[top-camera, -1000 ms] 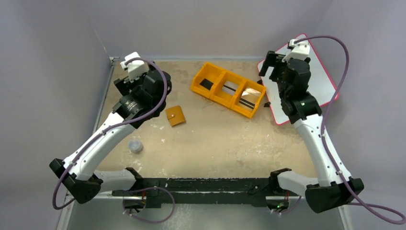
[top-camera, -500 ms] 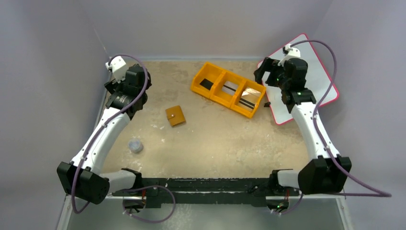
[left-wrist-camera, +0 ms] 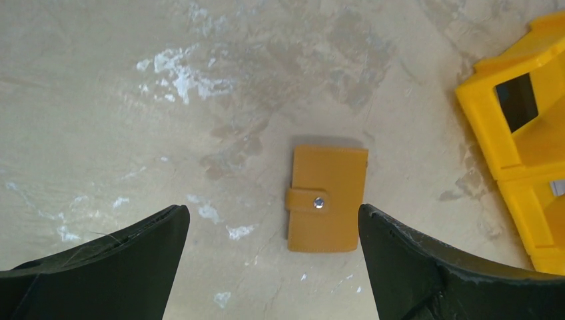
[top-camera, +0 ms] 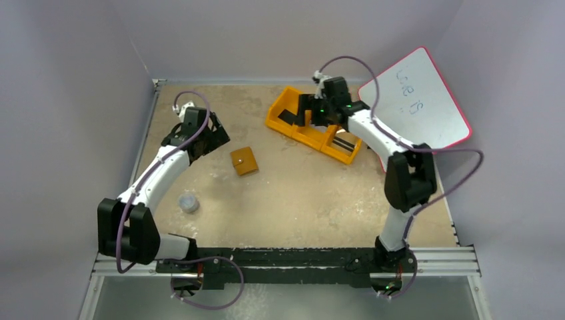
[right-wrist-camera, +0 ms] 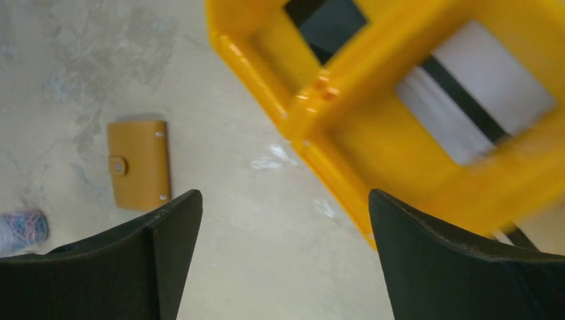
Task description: Take the credit cards out of the card holder
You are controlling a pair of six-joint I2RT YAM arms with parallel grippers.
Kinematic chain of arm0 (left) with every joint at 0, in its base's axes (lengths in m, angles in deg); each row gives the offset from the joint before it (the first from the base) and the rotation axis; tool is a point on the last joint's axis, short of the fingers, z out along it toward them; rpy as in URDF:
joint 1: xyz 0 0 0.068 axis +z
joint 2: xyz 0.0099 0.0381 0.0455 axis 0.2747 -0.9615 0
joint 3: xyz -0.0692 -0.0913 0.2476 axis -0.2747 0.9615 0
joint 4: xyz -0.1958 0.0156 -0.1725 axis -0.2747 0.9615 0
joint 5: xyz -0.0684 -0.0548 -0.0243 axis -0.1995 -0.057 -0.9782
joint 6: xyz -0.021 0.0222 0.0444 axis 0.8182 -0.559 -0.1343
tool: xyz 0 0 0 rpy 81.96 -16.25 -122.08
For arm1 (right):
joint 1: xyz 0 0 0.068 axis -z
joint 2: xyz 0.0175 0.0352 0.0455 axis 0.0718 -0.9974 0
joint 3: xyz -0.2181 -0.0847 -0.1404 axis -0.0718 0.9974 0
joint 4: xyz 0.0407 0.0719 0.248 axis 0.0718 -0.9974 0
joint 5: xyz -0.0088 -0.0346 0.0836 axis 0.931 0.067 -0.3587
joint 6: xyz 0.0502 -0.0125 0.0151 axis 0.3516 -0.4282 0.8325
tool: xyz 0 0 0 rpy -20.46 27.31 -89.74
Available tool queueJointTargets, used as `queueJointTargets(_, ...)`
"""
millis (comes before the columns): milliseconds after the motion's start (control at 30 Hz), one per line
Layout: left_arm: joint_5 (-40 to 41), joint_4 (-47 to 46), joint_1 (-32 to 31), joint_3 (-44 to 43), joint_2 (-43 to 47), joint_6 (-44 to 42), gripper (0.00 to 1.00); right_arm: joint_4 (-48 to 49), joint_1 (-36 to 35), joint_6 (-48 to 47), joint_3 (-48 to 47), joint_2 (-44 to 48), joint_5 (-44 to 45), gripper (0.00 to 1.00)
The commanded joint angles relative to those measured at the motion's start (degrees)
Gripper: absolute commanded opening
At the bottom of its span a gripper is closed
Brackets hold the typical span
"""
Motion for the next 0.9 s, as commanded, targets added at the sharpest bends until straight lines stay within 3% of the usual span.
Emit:
queueJointTargets(0, 0.90, -0.96, 0.26, 3.29, 7.36, 3.59, 0.98, -2.99, -8.03, -0.75, -11.20, -7.81, 1.50, 0.94)
queueJointTargets(233, 14.75, 3.29, 0.37, 6.27, 20.12, 7.48, 0.98, -1.76, -18.95, -0.32, -23.55, -18.62, 1.71, 0.87)
queueJointTargets(533, 23.17, 6.06, 0.43, 6.79, 28.17, 8.91, 0.98, -6.50, -24.20, 0.34, -33.11, -30.76, 4.21, 0.77)
queueJointTargets(700, 21.72, 6.02, 0.43, 6.80, 27.55, 8.24, 0.98, -6.98, -24.62, -1.52, -28.71, -31.80, 7.96, 0.71)
queueJointTargets(800, 19.10, 5.35, 0.41, 6.91, 26.11, 7.41, 0.98, -6.79, -24.95, -2.95, -24.86, -30.83, 7.18, 0.55)
queueJointTargets(867, 16.26, 4.39, 0.37, 7.08, 24.85, 6.24, 0.98, -5.88, -25.38, -3.30, -21.15, -29.34, 6.98, 0.50)
